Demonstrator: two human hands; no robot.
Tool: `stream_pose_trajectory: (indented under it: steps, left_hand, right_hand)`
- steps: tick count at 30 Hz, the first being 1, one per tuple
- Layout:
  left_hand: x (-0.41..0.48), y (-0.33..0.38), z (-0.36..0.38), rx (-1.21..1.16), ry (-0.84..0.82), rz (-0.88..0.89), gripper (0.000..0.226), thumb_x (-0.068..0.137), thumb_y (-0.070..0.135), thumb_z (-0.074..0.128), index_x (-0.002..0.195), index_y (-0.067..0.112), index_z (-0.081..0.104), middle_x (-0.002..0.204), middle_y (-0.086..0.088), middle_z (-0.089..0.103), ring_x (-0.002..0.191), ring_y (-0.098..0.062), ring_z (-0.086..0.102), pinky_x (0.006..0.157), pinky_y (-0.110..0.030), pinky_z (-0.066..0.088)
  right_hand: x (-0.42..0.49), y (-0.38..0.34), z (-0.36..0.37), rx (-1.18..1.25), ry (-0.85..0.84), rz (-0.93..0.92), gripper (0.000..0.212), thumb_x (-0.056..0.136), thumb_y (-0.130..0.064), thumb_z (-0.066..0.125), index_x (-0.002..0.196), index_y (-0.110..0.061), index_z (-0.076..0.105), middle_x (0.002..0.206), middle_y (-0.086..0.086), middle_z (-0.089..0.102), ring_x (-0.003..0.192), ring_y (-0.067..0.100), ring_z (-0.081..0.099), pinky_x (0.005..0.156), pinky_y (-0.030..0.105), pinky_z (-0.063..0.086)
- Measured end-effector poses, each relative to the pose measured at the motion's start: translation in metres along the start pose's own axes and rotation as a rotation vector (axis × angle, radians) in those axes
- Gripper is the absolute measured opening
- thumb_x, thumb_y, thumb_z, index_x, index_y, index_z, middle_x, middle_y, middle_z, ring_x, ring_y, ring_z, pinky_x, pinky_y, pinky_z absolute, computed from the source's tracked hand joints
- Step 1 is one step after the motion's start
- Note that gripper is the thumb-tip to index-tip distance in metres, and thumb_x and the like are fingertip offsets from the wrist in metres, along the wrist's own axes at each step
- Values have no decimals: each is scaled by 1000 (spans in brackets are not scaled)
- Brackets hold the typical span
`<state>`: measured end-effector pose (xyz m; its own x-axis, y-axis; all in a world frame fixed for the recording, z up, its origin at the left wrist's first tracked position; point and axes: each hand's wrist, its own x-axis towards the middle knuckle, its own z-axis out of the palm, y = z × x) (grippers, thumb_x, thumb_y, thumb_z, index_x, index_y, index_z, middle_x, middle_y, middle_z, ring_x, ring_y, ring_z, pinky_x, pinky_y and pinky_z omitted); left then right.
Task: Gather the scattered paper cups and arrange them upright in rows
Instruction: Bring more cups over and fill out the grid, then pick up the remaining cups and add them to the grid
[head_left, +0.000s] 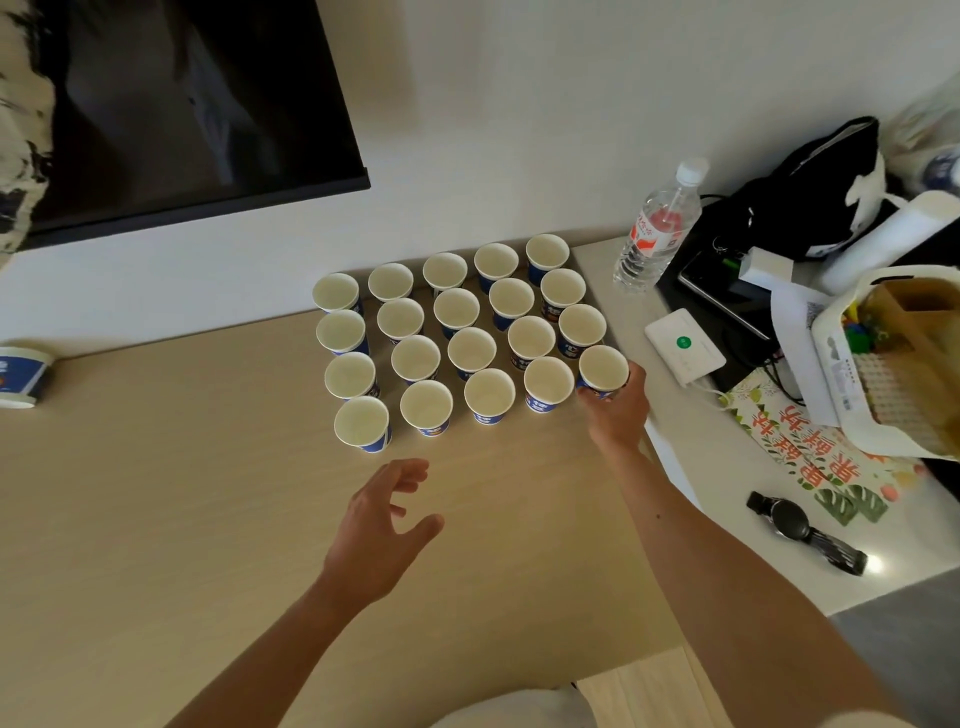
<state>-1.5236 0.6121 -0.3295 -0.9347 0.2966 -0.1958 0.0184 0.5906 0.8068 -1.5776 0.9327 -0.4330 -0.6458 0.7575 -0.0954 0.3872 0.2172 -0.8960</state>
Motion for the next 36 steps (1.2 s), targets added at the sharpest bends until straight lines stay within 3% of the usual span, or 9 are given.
stream_pose_trajectory:
  steps: [8,14,19,24,27,33,36]
  left_hand:
    - [-2,-8,-2,-2,-1,-15,47,78,18,81,119,24,59,113,16,64,106,-1,59,81,-20,53]
    - [-3,-15,-5,-46,9,-52,45,78,15,80,118,21,60,112,14,64,105,-1,59,80,-20,53]
    - [-8,-28,-24,-96,68,-116,43,78,12,79,116,20,60,111,8,65,104,-8,61,81,-29,54]
    - [-18,-61,-64,-151,207,-220,44,78,8,79,118,17,60,111,3,66,104,-14,62,80,-35,55]
    - [-31,-87,-94,-165,304,-264,44,80,10,77,118,20,59,111,6,65,105,-12,61,80,-33,55]
    - [-64,-143,-157,-160,423,-351,44,82,13,76,122,18,58,114,4,64,108,-13,60,81,-30,54]
    - [-77,-169,-189,-156,467,-366,44,83,14,76,123,16,58,116,3,64,109,-13,60,83,-32,55]
  right_hand:
    - [2,-1,1,-3,-1,18,71,72,-10,88,131,-8,49,126,11,64,112,28,64,95,44,54]
    - [-14,7,-7,91,-21,98,71,77,4,80,138,-5,45,137,12,58,122,22,58,98,40,52]
    - [-86,23,-13,117,32,139,59,81,11,71,134,2,46,129,23,56,120,38,58,95,49,53]
    - [-167,6,20,131,-154,95,54,83,15,68,131,-2,49,122,12,58,116,36,61,95,48,53]
    - [-208,-24,60,145,-350,45,53,84,16,66,131,-2,49,126,13,58,116,31,61,99,50,52]
    - [-284,-113,158,96,-758,-187,57,85,6,69,136,-7,46,132,4,55,118,20,58,97,38,51]
    - [-312,-152,203,45,-858,-286,60,85,0,73,138,-7,46,133,2,54,115,17,58,90,29,50]
